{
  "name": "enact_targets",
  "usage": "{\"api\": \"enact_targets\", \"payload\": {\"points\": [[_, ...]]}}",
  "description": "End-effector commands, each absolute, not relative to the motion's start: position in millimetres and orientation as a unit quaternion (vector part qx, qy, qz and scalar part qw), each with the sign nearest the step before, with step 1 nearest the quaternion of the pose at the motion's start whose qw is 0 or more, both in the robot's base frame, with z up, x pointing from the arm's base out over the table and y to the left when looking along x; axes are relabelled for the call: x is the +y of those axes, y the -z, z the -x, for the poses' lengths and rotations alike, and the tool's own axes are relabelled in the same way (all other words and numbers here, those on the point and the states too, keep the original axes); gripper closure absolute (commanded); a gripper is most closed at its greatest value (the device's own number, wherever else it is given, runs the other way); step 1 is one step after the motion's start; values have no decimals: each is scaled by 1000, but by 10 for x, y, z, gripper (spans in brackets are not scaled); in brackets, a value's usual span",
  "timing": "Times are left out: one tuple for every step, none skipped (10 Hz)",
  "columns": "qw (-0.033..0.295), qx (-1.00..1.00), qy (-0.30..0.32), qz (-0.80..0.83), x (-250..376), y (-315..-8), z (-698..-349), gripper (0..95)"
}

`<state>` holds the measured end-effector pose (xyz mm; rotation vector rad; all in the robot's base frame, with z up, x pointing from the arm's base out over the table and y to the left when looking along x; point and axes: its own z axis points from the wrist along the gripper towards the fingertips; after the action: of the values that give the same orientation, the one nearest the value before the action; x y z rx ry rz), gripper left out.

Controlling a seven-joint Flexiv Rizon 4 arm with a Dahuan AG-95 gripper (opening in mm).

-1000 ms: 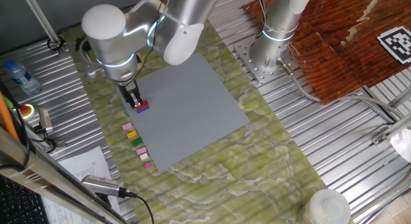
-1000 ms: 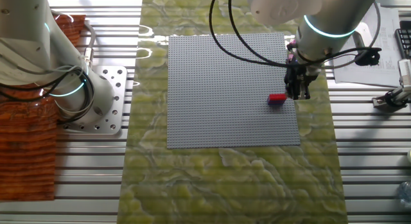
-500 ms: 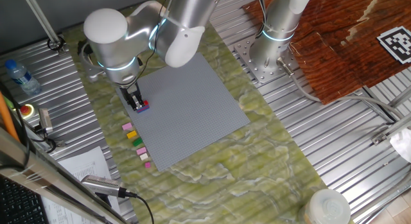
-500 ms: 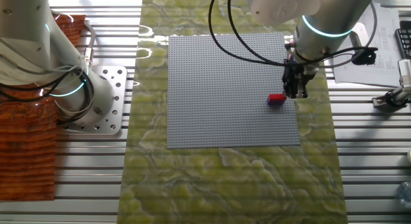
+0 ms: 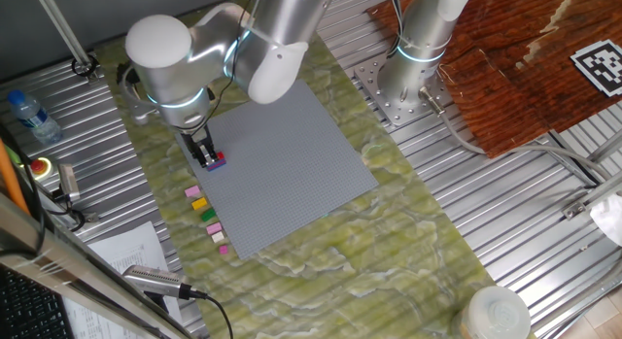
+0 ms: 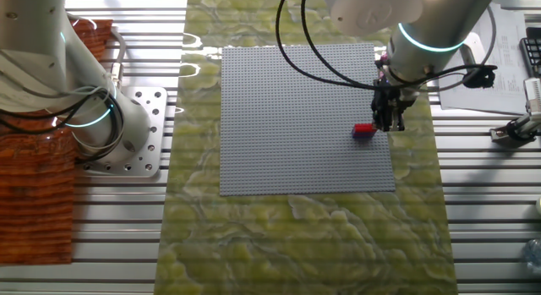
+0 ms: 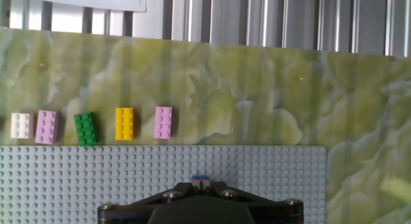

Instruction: Stack small Lego blocks one on top of the other

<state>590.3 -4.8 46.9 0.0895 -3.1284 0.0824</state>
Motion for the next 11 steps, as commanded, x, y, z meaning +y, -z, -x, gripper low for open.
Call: {"api": "enact_targets", "payload": {"points": [[5,-999,-25,-28,-56,-323,-5911,950],[5,-999,-26,-28,-54,-330,-5909,950],[5,-999,-26,-28,-49,-363,-5902,950],[7,-999,-26,-28,-37,-436,-5883,950],[13,-999,-26,-27,-8,-577,-5839,950],[17,-999,-27,-27,14,-676,-5798,950],[17,-999,-27,-28,19,-705,-5778,950],[17,-999,-27,-30,10,-719,-5730,950],[16,-999,-27,-34,-14,-693,-5684,950],[17,-999,-27,-35,-26,-680,-5661,950],[16,-999,-27,-37,-46,-655,-5622,950]]}}
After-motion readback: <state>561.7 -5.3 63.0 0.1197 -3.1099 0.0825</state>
